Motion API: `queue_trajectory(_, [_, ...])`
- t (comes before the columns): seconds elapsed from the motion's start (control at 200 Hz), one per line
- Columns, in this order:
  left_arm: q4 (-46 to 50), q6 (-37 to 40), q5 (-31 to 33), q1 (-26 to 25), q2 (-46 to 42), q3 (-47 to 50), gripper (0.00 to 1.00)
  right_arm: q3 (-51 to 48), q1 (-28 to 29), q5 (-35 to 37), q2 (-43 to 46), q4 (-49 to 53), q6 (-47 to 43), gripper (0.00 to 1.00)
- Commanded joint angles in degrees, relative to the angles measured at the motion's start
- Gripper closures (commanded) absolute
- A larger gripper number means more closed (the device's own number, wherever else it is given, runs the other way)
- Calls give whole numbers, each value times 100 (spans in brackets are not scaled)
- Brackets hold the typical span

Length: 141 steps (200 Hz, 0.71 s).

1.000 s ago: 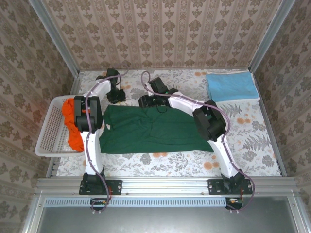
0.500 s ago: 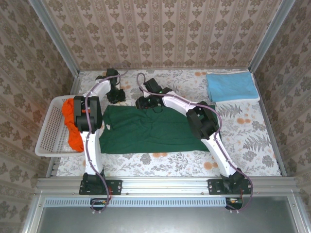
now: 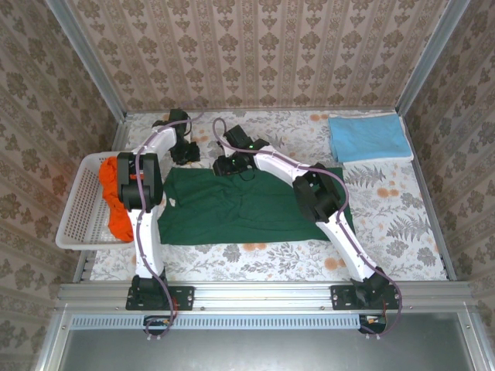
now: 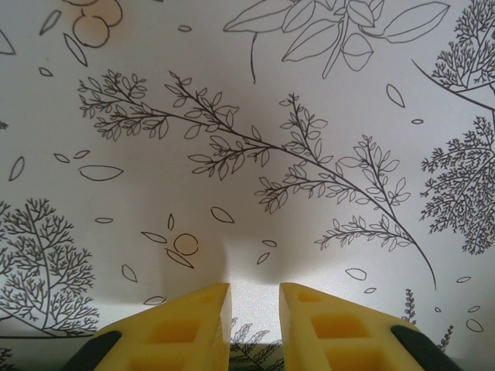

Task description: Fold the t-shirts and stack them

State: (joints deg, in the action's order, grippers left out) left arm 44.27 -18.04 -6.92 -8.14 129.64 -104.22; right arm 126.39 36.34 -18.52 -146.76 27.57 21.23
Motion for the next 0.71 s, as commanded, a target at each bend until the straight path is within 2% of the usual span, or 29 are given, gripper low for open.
queue_trajectory(0.0, [47,-52,-82,32,17,7,77,189,49,-136,-139,249,-41,66])
queue_trajectory(0.285, [46,-57,-88,32,17,3,77,188,92,-183,149,293,-219,80])
queue_trajectory(0.53, [47,-58,-82,36,24,-2,77,93,137,-94,370,513,-323,85])
queue_trajectory(0.7, [46,-54,-82,24,19,-8,77,-26,154,-7,565,477,-335,85])
